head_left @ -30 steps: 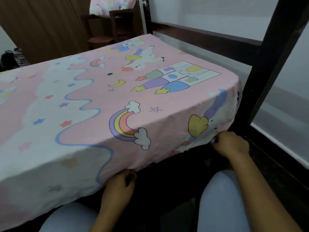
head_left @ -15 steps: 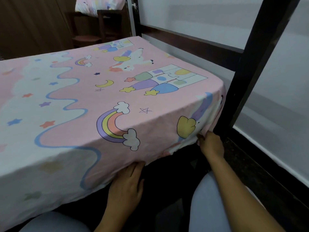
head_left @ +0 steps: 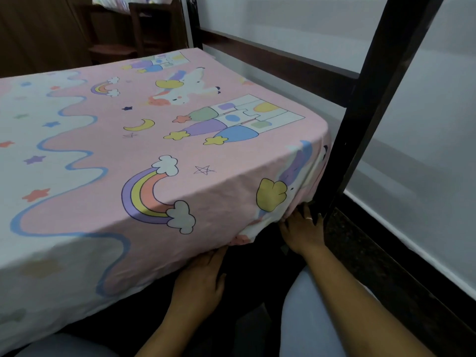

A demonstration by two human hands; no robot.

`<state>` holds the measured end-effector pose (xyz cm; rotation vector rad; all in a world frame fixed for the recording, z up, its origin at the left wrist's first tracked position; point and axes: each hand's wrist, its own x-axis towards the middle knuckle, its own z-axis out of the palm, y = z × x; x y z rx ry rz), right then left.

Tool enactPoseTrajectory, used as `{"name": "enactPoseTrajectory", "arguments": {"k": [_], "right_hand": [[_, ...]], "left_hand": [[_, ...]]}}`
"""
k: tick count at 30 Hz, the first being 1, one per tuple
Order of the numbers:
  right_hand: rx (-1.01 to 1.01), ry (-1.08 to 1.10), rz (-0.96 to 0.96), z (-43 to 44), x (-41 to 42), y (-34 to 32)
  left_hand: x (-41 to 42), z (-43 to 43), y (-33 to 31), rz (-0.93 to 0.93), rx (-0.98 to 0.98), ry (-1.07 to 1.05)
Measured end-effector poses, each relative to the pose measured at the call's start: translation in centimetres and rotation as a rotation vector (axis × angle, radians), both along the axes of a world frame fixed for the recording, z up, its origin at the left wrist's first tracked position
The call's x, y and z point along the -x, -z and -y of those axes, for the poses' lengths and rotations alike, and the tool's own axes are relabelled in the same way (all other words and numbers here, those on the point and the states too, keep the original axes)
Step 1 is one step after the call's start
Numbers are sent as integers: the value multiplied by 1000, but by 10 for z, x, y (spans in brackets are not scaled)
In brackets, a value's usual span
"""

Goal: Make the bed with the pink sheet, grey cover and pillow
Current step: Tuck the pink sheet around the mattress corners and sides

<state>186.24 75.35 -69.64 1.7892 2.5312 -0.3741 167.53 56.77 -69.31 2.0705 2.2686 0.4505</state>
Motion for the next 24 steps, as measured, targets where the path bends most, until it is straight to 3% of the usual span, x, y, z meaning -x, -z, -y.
{"name": "enactPoseTrajectory", "arguments": {"k": [7, 12, 14, 17, 24], "right_hand": [[86, 108, -39, -8, 18, 2], [169, 107, -44, -10, 14, -10], [134, 117, 44, -9, 11, -16], [-85, 168, 203, -4, 6, -30], [-129, 234, -23, 24, 9, -63]], "left_hand": [[0, 0, -8, 16, -75, -31], [6, 11, -15, -71, -193, -61], [11, 20, -16, -87, -202, -104], [17, 33, -20, -83, -215, -152], [42, 63, -34, -30, -93, -294]]}}
